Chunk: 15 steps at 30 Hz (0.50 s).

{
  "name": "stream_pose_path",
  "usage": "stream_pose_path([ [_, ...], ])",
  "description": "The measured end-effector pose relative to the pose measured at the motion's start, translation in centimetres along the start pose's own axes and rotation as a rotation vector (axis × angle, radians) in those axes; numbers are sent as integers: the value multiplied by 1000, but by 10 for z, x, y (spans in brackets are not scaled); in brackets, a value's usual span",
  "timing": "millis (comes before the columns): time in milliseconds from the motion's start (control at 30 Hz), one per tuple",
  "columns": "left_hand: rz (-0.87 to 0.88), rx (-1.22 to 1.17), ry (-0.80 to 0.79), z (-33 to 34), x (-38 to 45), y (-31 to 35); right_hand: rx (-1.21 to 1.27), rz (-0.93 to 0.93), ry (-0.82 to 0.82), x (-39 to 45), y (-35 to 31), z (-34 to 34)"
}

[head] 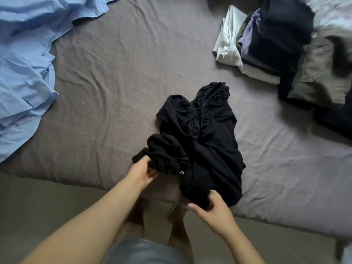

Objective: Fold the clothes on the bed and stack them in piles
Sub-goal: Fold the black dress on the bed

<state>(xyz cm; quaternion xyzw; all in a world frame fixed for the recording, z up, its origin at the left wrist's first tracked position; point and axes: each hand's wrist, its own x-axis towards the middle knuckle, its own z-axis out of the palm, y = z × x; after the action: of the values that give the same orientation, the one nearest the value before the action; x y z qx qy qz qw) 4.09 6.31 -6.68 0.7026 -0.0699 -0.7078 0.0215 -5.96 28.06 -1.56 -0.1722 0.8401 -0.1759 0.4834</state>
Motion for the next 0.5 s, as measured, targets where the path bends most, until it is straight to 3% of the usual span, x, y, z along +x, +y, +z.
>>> stream_pose_path([
  [67,66,314,207,-6,3,-12,32,-12,-28,29,-20,-16],
  [167,378,748,504,0,-4,-10,159,-30,232,88,-67,-50],
  [200,541,834,500,9,-9,-2,216,-6,285,108,-83,-61],
  [300,996,1147,288,51,-17,28,449,103,310,169,-115,-85],
  [367,1194,1432,158,85,-14,51,559,202,275,201,-125,-95],
  [433,1274,1770,60,118,-4,73,645,307,222,225,-124,-101],
  [500,1161,2001,-40,143,6,89,671,333,167,229,-122,-106],
])
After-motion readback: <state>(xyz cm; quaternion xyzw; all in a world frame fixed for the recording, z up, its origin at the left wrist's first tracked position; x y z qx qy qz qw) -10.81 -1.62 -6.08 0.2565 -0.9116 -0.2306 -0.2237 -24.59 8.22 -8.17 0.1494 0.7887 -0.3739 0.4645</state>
